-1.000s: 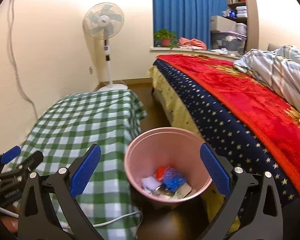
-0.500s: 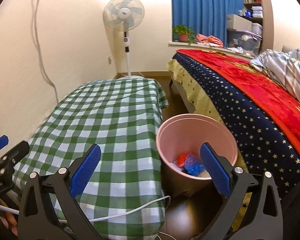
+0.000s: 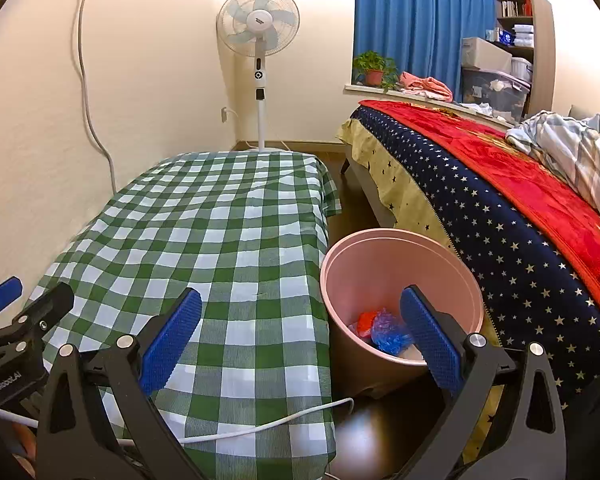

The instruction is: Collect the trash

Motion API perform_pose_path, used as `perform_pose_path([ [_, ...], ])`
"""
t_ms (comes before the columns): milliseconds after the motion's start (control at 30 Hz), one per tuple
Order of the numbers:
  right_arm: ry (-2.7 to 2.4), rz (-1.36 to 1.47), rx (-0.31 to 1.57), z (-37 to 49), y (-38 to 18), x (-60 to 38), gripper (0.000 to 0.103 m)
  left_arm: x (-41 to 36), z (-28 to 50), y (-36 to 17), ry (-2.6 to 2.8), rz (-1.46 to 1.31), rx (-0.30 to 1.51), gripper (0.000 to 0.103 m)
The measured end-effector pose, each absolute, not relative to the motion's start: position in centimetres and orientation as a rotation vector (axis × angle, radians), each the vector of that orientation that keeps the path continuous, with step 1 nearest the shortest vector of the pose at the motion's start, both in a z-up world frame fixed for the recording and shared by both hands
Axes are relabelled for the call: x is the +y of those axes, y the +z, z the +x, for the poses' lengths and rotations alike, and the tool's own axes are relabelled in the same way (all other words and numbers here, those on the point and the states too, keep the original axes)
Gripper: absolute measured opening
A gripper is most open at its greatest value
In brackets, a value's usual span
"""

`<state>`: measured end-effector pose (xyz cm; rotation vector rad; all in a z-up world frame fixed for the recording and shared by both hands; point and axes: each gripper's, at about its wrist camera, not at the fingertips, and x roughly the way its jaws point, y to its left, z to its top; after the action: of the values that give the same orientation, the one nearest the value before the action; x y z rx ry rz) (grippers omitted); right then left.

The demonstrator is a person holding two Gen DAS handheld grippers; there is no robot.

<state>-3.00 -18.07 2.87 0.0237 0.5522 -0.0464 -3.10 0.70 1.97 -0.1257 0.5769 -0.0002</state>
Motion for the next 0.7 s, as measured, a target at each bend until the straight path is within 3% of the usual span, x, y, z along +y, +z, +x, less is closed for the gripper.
perform_pose_path([
  [700, -0.049, 0.018, 0.555, -3.02, 2.66, -18.03, 0.098, 0.91, -3.31, 2.03, 0.006, -0.149, 0.571, 0.095],
])
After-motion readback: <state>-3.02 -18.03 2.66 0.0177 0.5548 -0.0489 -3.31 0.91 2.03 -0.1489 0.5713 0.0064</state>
